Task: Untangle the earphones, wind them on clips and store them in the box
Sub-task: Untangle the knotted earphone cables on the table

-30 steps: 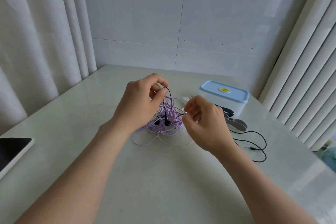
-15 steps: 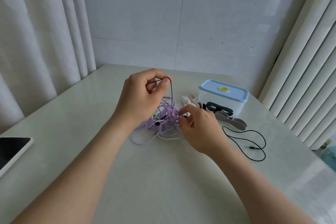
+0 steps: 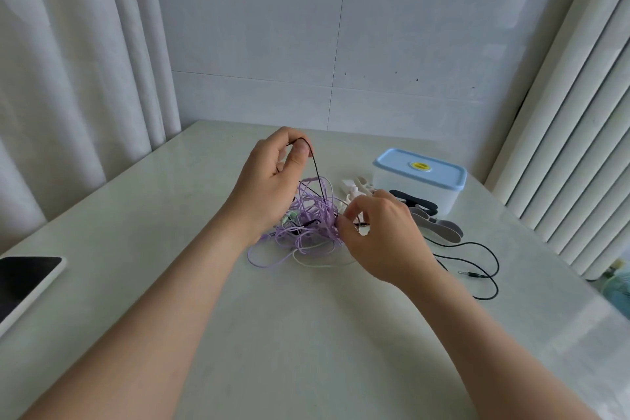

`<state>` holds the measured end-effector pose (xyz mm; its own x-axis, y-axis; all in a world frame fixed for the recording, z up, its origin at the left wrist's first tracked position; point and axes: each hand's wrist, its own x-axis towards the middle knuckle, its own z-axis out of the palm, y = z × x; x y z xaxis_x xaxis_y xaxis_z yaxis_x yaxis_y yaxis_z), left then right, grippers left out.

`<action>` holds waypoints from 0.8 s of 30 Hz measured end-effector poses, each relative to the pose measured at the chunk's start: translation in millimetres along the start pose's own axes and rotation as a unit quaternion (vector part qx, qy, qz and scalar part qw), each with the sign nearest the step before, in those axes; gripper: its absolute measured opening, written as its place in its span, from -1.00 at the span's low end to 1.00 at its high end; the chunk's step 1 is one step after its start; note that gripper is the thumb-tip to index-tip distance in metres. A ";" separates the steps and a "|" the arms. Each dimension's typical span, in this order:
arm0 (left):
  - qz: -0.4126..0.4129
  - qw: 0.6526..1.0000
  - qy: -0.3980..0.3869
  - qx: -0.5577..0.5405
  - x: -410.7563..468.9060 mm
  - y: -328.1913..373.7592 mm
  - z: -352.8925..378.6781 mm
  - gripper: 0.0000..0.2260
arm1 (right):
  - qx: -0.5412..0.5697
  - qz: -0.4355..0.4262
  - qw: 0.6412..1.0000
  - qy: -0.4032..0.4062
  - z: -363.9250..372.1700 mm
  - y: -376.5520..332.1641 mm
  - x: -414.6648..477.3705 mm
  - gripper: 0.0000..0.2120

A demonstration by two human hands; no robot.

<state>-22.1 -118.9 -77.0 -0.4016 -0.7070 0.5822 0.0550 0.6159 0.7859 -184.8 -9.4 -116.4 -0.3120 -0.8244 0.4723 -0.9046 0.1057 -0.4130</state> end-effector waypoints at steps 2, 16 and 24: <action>-0.024 1.000 0.009 -0.001 -0.4 -3.4 1.3 -0.74 | 0.012 0.004 0.999 0.035 -3.1 0.0 2.5 -0.86; -0.034 0.994 0.087 0.053 10.4 -12.8 -11.9 -0.73 | 0.073 0.068 0.984 0.150 -15.0 4.4 7.5 -0.79; -0.111 0.982 0.135 -0.076 5.3 -2.9 -7.1 -0.81 | 0.072 0.064 0.981 0.171 -21.7 1.0 6.9 -0.68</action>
<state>-17.9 -126.9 -74.8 -0.1642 -0.8966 0.4113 0.1376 0.3921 0.9096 -194.2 -2.9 -96.7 -0.5217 -0.5716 0.6334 -0.8093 0.0967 -0.5794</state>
